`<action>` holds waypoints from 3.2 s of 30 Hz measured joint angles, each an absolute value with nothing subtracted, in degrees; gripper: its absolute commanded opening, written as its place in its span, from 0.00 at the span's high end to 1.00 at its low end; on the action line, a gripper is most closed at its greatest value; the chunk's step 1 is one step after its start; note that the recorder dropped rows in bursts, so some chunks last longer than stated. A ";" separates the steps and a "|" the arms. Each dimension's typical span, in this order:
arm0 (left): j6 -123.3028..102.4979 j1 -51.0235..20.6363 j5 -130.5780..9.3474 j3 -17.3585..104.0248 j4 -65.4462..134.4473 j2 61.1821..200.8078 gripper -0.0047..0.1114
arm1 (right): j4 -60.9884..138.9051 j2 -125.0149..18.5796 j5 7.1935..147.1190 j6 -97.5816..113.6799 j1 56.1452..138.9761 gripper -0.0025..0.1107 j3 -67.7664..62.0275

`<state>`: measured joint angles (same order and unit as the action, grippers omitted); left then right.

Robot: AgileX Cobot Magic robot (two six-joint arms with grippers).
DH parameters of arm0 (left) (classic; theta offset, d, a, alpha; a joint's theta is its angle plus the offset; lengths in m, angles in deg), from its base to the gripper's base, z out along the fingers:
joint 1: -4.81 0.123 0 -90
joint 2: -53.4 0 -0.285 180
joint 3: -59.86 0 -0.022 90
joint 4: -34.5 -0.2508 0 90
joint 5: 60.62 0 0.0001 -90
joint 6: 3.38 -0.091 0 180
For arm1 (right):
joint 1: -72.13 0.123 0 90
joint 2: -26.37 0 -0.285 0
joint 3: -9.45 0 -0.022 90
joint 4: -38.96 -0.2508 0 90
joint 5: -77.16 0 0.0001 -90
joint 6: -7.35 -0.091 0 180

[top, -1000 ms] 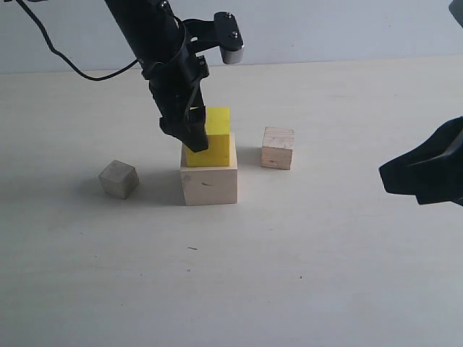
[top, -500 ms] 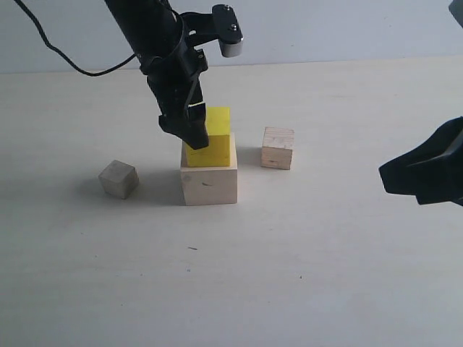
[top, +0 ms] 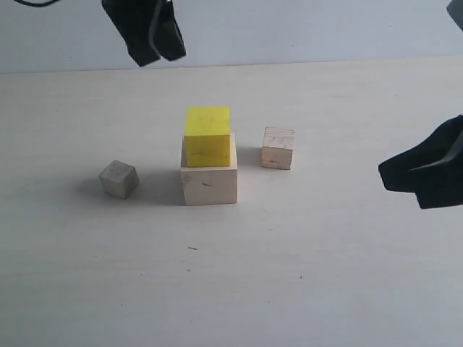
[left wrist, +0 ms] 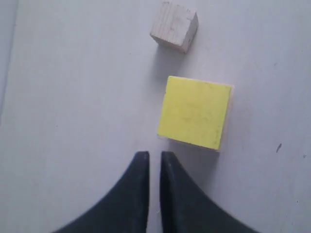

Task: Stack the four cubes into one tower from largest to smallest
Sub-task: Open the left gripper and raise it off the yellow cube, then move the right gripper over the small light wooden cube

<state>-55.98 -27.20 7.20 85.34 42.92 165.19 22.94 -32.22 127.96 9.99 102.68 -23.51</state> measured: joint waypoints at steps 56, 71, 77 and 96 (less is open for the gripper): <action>-8.87 -13.60 -22.80 20.22 41.01 96.14 0.96 | 45.36 -71.16 125.76 11.67 102.68 0.98 7.41; -12.71 -13.60 -26.22 13.79 40.55 96.14 0.96 | 61.07 -77.87 127.14 12.27 102.68 0.98 11.39; -12.71 -13.60 -26.36 13.44 40.55 96.14 0.96 | 63.02 -80.32 121.78 16.97 102.11 0.98 11.74; -12.71 -13.60 -25.32 7.59 40.55 96.14 0.96 | 25.19 -91.97 118.52 65.25 87.14 0.97 11.76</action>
